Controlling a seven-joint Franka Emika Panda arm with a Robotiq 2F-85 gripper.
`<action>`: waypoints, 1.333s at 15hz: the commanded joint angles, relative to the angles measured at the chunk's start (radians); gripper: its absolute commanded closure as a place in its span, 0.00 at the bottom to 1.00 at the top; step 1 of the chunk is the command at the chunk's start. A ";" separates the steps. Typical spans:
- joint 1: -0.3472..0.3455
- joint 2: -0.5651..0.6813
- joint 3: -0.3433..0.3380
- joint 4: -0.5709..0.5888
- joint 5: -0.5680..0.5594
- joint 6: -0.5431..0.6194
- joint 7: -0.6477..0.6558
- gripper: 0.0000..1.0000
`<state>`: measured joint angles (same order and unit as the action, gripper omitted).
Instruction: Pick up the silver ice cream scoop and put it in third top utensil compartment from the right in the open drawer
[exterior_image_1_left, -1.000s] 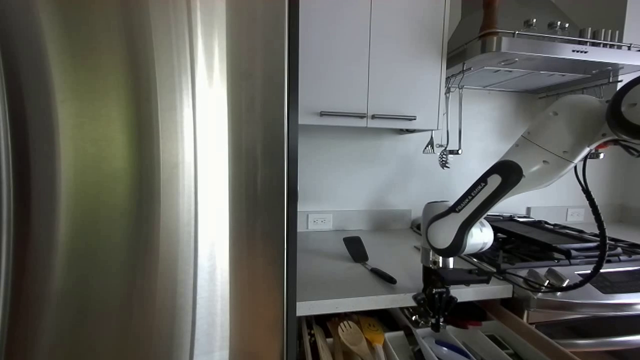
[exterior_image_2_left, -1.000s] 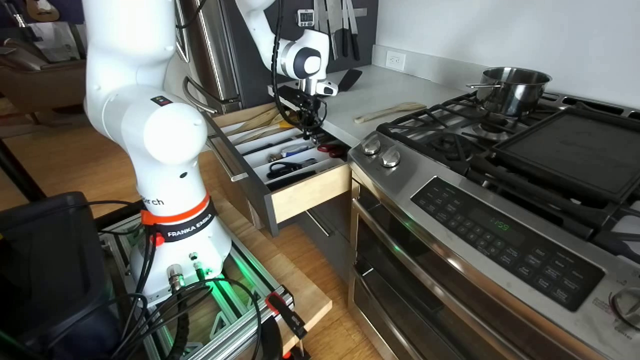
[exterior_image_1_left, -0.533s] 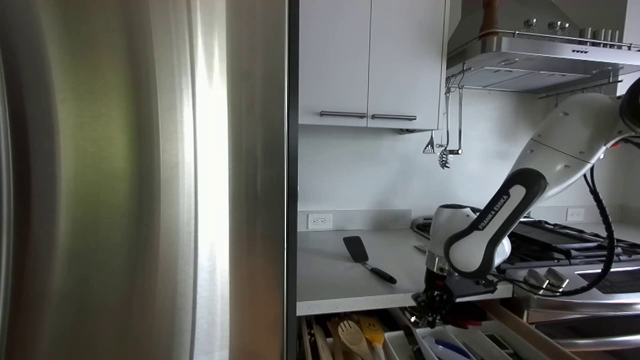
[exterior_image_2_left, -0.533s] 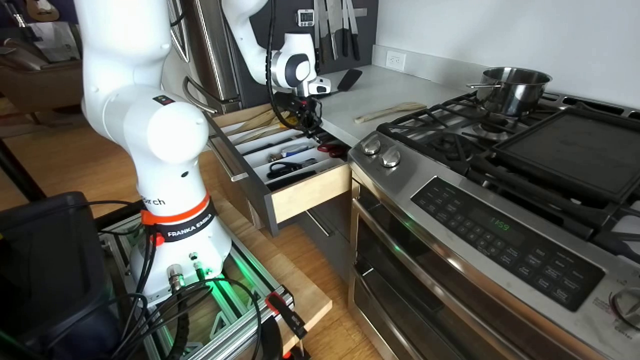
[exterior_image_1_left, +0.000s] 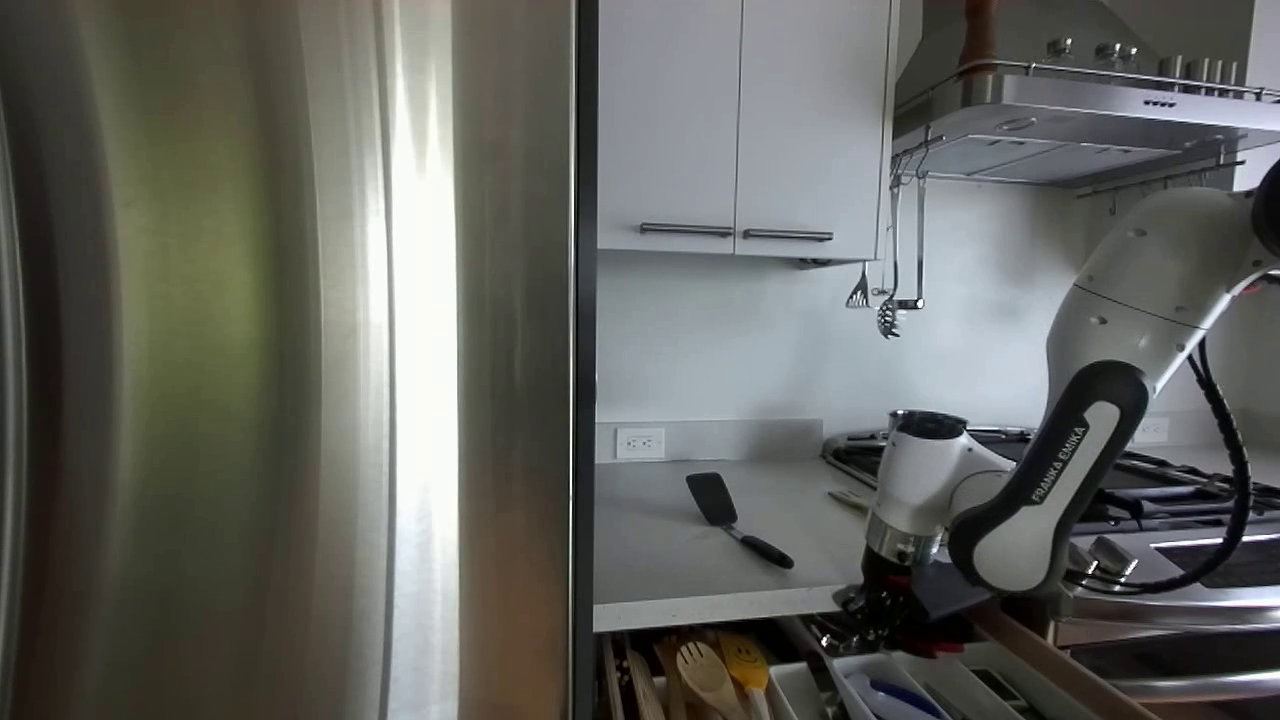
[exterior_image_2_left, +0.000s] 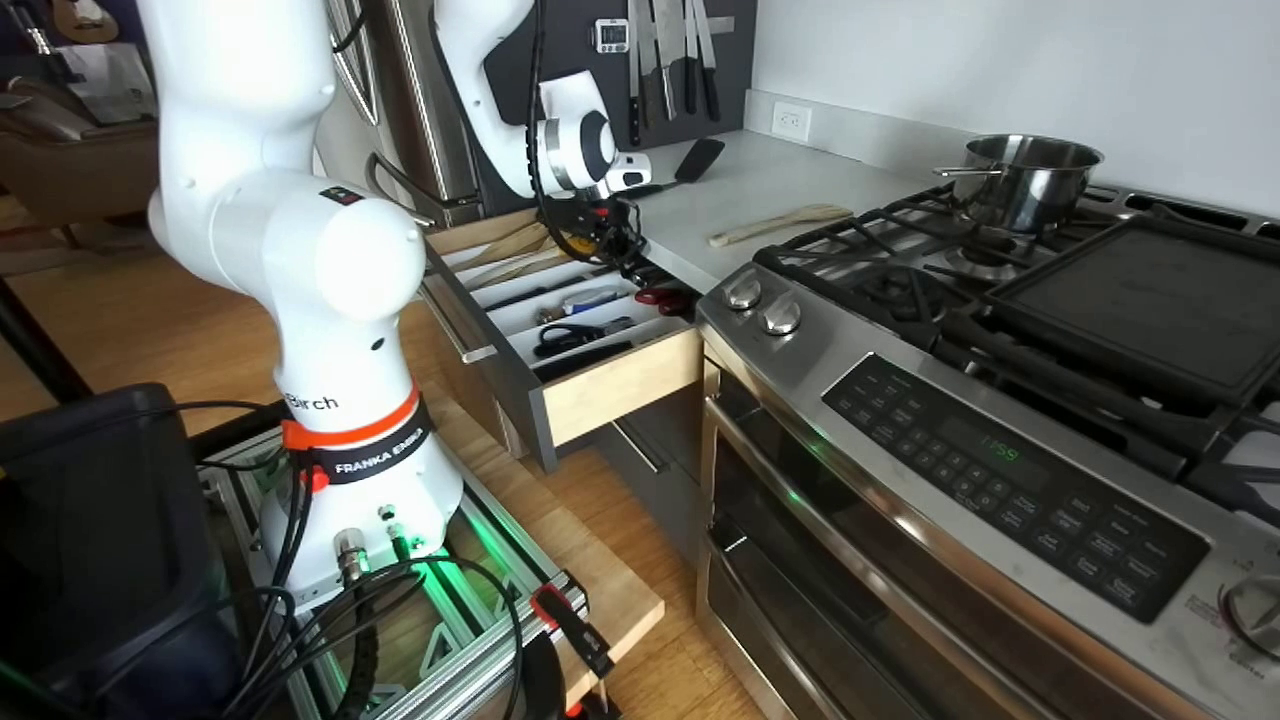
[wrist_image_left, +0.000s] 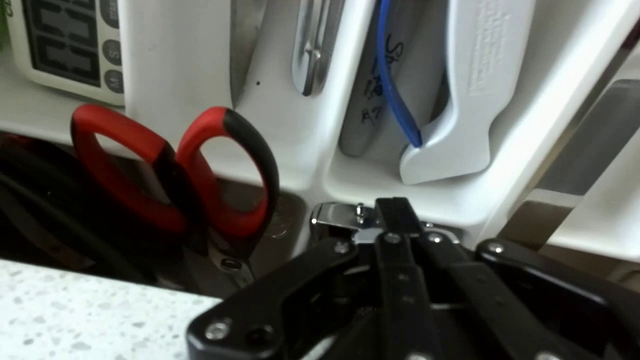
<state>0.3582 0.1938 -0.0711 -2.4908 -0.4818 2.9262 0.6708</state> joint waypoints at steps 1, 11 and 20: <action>0.009 0.026 -0.064 0.016 -0.106 0.094 0.059 1.00; 0.172 0.149 -0.342 0.071 -0.390 0.281 0.371 1.00; 0.304 0.101 -0.446 0.037 -0.405 0.291 0.417 1.00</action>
<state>0.6309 0.2949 -0.4643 -2.5110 -0.8501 3.2069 1.0972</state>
